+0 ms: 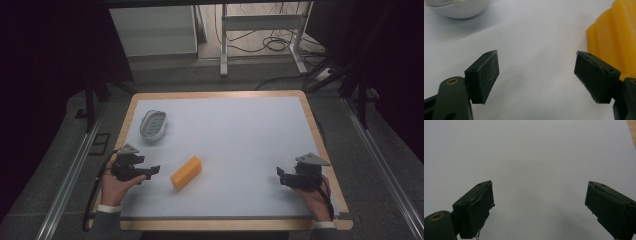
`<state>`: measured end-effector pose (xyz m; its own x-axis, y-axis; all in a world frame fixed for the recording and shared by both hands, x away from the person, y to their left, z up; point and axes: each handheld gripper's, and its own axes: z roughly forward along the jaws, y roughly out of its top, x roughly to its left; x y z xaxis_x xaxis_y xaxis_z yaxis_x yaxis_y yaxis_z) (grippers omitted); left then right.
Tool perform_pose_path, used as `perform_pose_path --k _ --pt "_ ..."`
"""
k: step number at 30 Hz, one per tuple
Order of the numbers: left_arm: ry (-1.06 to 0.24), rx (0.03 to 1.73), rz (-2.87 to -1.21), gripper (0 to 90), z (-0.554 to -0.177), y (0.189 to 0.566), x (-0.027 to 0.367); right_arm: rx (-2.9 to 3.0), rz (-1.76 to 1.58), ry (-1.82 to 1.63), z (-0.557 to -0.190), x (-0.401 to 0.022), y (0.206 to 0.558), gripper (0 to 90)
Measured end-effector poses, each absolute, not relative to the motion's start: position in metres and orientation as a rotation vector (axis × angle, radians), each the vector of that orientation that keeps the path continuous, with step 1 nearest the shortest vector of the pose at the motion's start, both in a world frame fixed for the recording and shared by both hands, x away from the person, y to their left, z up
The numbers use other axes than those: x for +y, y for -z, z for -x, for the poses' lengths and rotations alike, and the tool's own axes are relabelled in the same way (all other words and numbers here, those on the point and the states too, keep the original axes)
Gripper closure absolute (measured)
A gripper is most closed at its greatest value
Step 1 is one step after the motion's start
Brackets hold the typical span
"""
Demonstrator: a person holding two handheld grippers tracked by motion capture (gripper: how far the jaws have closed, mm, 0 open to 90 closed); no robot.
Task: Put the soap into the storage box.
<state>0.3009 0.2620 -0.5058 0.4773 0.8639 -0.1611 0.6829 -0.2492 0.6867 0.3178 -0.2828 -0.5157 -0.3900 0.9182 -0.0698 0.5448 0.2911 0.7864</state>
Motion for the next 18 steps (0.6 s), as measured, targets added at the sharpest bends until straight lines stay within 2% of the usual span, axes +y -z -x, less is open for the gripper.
perform_pose_path --k 6,13,18 --pt "-0.329 1.299 -2.009 20.4 -0.298 0.5 0.266 2.04 -1.3 -0.953 -0.316 -0.288 0.517 8.3" --pt "-0.328 1.269 -2.015 20.4 -0.289 0.462 0.262 2.015 -1.294 -0.967 -0.315 -0.291 0.514 8.3" --pt "-0.317 1.231 -2.03 20.2 -0.289 0.449 0.257 2.0 -1.291 -0.96 -0.313 -0.289 0.512 8.3"
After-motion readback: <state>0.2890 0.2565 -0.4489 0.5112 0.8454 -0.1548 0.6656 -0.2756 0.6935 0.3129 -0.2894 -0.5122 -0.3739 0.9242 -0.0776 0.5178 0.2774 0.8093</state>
